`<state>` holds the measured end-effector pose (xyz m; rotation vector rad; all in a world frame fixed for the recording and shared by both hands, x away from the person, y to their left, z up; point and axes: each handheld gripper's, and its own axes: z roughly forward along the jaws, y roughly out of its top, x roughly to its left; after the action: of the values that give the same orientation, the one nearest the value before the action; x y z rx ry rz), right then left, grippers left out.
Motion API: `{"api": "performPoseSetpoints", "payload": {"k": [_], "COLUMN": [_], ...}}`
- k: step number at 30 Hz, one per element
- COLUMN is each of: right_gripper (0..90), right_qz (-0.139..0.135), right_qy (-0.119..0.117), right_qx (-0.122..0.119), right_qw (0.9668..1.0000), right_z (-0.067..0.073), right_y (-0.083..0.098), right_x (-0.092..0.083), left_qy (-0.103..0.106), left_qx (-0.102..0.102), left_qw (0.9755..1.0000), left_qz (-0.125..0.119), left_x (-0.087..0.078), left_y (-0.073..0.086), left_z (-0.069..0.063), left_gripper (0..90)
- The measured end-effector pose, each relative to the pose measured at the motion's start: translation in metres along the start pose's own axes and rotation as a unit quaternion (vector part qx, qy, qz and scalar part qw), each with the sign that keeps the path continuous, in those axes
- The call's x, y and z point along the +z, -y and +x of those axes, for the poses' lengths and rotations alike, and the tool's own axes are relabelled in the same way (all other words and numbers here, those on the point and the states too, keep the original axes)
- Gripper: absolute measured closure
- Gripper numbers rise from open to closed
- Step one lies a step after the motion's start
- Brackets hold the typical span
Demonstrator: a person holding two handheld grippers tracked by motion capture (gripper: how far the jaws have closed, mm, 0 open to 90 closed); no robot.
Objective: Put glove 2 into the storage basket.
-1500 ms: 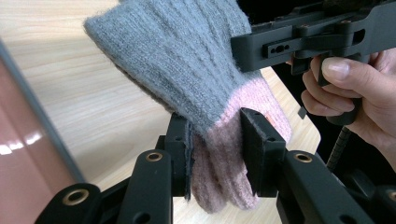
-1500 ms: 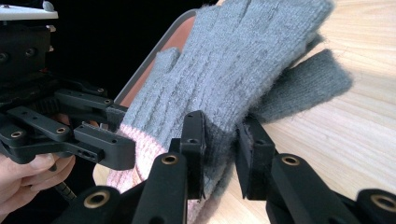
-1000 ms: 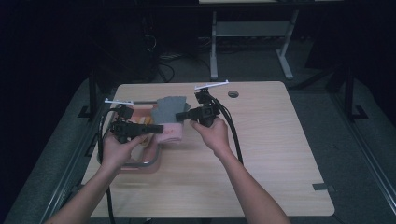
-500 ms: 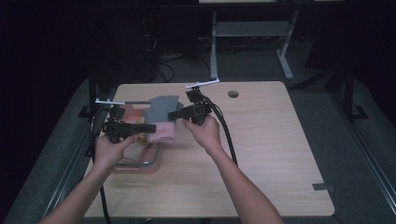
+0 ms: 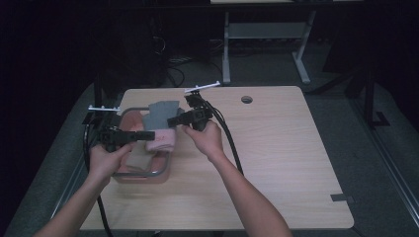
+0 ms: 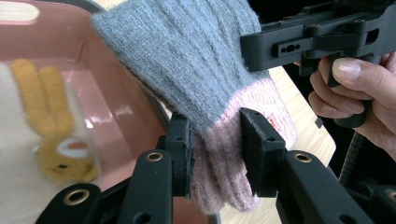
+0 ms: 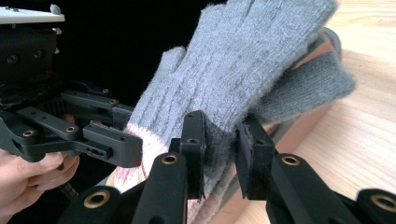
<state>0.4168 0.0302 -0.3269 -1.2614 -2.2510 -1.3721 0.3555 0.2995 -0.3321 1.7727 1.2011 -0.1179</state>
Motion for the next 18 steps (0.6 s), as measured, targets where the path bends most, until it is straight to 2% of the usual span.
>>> {"api": "performPoseSetpoints", "payload": {"k": [12,18], "right_gripper": [74.5,74.5], "right_qz": [0.011,0.015], "right_qy": [-0.008,-0.014], "right_qx": [-0.008,-0.009], "right_qw": [0.9999,0.9997], "right_z": [0.013,0.014], "right_y": [-0.01,-0.011], "right_x": [0.022,0.032], "left_qy": [-0.009,-0.011], "left_qx": [-0.012,-0.02], "left_qw": [0.9998,0.9996], "left_qz": [-0.012,-0.014], "left_x": [-0.017,-0.023], "left_y": [0.004,0.008], "left_z": [0.014,0.022], "left_gripper": [66.2,66.2]}}
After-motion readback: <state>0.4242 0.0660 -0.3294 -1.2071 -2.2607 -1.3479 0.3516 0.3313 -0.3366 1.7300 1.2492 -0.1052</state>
